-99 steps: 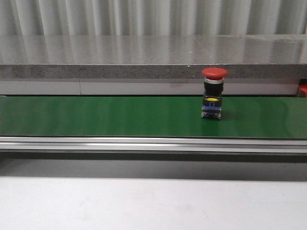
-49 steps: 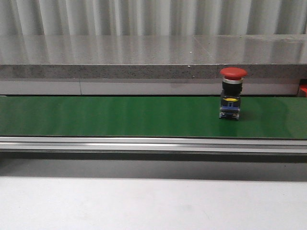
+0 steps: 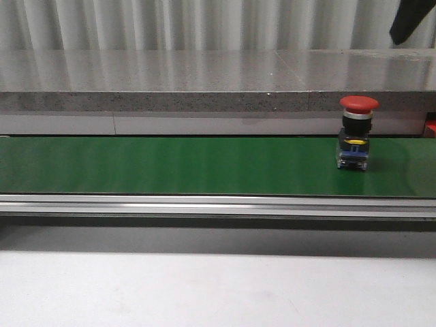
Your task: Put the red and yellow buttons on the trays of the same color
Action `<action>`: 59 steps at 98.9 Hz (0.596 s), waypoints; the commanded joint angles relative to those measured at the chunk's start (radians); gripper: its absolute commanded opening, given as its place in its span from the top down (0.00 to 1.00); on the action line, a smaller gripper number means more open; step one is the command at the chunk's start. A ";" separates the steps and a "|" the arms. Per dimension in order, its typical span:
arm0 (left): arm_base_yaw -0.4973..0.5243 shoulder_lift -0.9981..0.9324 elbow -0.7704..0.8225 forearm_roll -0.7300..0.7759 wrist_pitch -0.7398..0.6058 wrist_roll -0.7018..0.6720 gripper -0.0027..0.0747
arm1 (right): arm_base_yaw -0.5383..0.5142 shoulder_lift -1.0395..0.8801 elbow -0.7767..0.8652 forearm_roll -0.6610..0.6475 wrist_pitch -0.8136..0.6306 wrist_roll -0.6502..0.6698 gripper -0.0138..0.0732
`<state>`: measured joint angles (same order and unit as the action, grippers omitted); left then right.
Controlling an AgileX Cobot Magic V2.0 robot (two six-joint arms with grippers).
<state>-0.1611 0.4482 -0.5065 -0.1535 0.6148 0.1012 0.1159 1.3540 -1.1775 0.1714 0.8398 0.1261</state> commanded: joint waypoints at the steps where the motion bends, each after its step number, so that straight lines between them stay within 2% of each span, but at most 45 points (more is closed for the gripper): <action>1: -0.007 0.003 -0.026 -0.014 -0.073 -0.004 0.97 | 0.010 0.007 -0.051 0.040 -0.022 -0.010 0.18; 35: -0.007 0.003 -0.026 -0.014 -0.073 -0.004 0.97 | 0.017 0.189 -0.159 0.037 0.049 -0.010 0.18; 59: -0.007 0.003 -0.026 -0.014 -0.073 -0.004 0.97 | -0.007 0.308 -0.166 0.010 0.066 0.026 0.18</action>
<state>-0.1611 0.4482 -0.5065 -0.1535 0.6148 0.1012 0.1251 1.6674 -1.3073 0.1980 0.9125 0.1409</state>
